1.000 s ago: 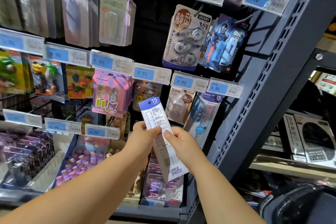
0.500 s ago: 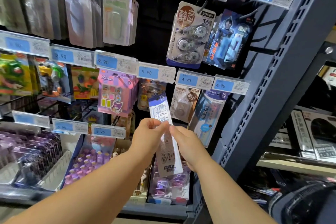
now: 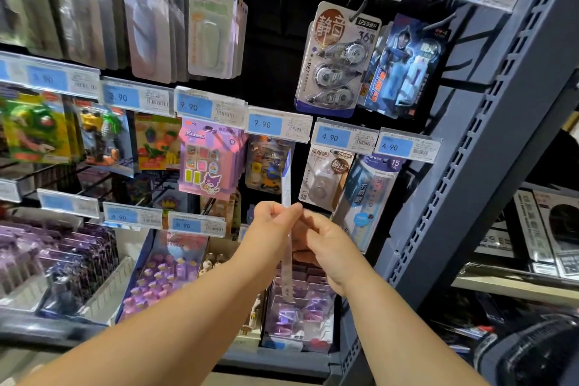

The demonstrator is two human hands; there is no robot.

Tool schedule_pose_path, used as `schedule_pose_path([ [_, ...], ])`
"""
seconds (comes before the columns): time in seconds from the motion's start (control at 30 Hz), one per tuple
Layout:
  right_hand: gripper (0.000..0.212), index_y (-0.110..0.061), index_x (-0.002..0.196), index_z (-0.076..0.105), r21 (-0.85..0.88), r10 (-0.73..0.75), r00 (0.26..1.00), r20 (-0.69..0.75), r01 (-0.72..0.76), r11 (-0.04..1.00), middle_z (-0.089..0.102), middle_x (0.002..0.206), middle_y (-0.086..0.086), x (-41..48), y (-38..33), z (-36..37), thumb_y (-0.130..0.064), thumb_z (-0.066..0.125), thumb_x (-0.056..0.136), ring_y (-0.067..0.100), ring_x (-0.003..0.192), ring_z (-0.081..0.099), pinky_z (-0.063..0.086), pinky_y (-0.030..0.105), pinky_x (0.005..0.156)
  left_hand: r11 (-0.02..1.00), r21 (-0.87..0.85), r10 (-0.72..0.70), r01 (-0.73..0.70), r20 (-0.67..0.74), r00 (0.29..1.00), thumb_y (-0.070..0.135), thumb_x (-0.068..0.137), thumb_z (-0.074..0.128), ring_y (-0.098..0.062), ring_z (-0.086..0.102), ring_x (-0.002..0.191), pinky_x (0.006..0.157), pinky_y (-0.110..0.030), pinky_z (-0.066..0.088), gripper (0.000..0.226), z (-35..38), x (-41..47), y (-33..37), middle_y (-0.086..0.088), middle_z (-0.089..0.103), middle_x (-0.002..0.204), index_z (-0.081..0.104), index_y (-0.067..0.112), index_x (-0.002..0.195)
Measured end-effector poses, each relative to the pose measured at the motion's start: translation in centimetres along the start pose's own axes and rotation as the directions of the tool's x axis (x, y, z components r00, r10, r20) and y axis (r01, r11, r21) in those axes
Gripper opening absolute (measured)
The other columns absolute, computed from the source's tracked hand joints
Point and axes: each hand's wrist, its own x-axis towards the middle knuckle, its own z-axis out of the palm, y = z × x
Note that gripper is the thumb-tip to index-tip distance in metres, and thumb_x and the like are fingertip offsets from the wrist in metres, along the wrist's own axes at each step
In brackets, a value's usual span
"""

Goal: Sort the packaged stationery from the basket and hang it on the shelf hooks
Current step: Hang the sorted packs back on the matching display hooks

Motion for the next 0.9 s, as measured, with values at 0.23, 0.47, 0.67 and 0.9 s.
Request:
schedule_pose_path([
  [0.23, 0.031, -0.028, 0.110, 0.049, 0.032, 0.005, 0.995, -0.101, -0.002, 0.999, 0.065, 0.109, 0.000, -0.4, 0.1, -1.4, -0.017, 0.069, 0.088, 0.011, 0.097, 0.064, 0.054, 0.031, 0.086, 0.999, 0.010, 0.052, -0.052, -0.022, 0.998, 0.025, 0.100, 0.049, -0.024, 0.062, 0.078, 0.076, -0.046, 0.054, 0.015, 0.8, -0.6, -1.0, -0.008, 0.064, 0.084, 0.055, 0.014, 0.091],
  [0.47, 0.025, -0.036, 0.117, 0.058, 0.045, 0.084, 0.986, -0.147, -0.078, 0.996, 0.070, 0.107, -0.014, -1.4, 0.7, -3.6, -0.025, 0.060, 0.095, 0.006, 0.102, 0.065, 0.048, 0.025, 0.079, 0.995, -0.063, -0.066, 0.072, 0.099, 0.993, 0.021, 0.101, 0.049, -0.027, 0.070, 0.099, 0.091, -0.046, 0.055, 0.021, 3.4, 0.5, -1.8, -0.007, 0.074, 0.104, 0.069, 0.016, 0.105],
  [0.67, 0.021, -0.022, 0.114, 0.056, 0.107, 0.081, 0.917, -0.389, -0.043, 0.993, 0.067, 0.115, -0.001, -2.0, 1.0, -6.0, -0.012, 0.057, 0.095, 0.014, 0.104, 0.065, 0.052, 0.040, 0.092, 1.000, 0.022, -0.023, 0.021, 0.100, 0.995, 0.015, 0.096, 0.057, -0.019, 0.071, 0.091, 0.071, -0.029, 0.057, 0.022, 6.5, 2.1, -1.5, 0.000, 0.075, 0.101, 0.071, 0.020, 0.111],
  [0.9, 0.022, -0.032, 0.110, 0.056, 0.072, 0.015, 0.809, -0.588, 0.033, 0.997, 0.068, 0.109, -0.009, -1.4, 1.8, -7.6, -0.019, 0.061, 0.093, 0.012, 0.098, 0.066, 0.055, 0.038, 0.086, 0.990, 0.143, 0.006, -0.012, 0.040, 0.999, 0.016, 0.089, 0.068, -0.020, 0.069, 0.082, 0.075, -0.034, 0.058, 0.002, 9.5, 3.5, -0.4, -0.004, 0.074, 0.093, 0.069, 0.015, 0.091],
])
